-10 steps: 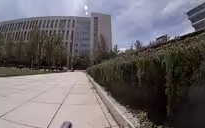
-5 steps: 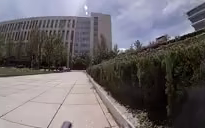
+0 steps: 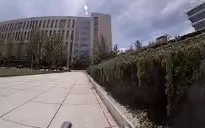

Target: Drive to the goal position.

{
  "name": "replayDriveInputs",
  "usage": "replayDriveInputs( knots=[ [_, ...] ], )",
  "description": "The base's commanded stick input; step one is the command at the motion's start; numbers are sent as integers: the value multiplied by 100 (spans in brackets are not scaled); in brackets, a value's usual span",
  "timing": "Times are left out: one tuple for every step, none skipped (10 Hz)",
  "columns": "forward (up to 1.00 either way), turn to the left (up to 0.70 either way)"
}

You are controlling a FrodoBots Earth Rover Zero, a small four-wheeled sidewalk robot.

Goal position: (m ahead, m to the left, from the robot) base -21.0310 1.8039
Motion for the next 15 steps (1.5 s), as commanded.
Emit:
replayDriveInputs(
  knots=[
    [10, 0],
    [10, 0],
    [10, 0],
    [10, 0],
    [10, 0],
    [10, 0],
    [10, 0],
    [10, 0],
    [10, 0],
    [10, 0],
    [10, 0],
    [10, 0],
    [10, 0],
    [10, 0],
    [10, 0]
  ],
)
